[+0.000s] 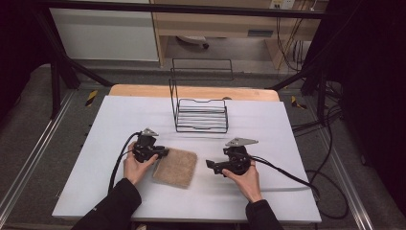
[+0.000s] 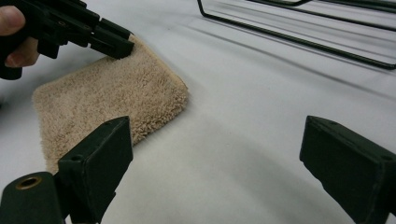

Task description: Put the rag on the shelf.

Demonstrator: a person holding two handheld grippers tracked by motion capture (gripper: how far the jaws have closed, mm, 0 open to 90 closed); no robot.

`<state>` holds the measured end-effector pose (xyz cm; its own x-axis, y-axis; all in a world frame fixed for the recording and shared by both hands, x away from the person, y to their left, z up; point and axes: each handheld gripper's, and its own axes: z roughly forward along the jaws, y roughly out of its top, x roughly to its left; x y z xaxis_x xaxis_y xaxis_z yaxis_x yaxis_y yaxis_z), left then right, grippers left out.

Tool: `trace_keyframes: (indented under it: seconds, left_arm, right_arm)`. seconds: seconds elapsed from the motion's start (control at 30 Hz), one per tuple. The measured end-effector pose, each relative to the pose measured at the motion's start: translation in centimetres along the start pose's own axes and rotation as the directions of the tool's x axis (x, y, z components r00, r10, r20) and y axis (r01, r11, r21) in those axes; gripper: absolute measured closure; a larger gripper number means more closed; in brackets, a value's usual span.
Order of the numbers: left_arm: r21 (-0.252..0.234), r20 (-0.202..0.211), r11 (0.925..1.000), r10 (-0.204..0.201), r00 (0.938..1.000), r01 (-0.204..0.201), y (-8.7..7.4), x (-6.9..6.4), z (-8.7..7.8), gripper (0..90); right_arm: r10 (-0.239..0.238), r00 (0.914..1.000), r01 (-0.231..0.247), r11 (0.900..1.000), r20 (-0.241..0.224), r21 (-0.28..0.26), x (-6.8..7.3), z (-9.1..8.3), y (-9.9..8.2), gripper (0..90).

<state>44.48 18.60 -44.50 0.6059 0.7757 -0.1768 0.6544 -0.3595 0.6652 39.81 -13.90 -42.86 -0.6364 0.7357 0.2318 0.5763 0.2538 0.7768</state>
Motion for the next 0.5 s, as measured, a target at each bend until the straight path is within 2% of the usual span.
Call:
trace_keyframes:
  seconds: [0.2,0.3,0.4,0.5]
  left_arm:
    - [0.01,0.017,0.9999,-0.007,0.9998,0.007,0.0,0.0,0.1,76.6]
    - [0.013,0.022,0.9999,-0.006,0.9997,0.006,0.1,0.0,0.1,78.0]
    - [0.015,0.019,0.9998,0.009,0.9998,-0.009,0.1,-0.1,0.1,79.1]
    - [0.011,0.015,0.9998,0.017,0.9997,-0.017,0.1,-0.2,0.1,79.3]
  right_arm:
    - [0.006,1.0,-0.006,1.0,-0.002,-0.008,1.2,1.0,1.0,11.7]
    - [-0.014,0.9999,0.014,0.9999,-0.007,-0.002,1.9,2.0,1.4,18.8]
    - [-0.003,1.0,0.003,0.9999,-0.005,-0.012,2.3,3.0,1.6,27.8]
    - [0.012,0.9999,-0.012,0.9999,0.011,-0.001,2.5,4.1,1.7,34.6]
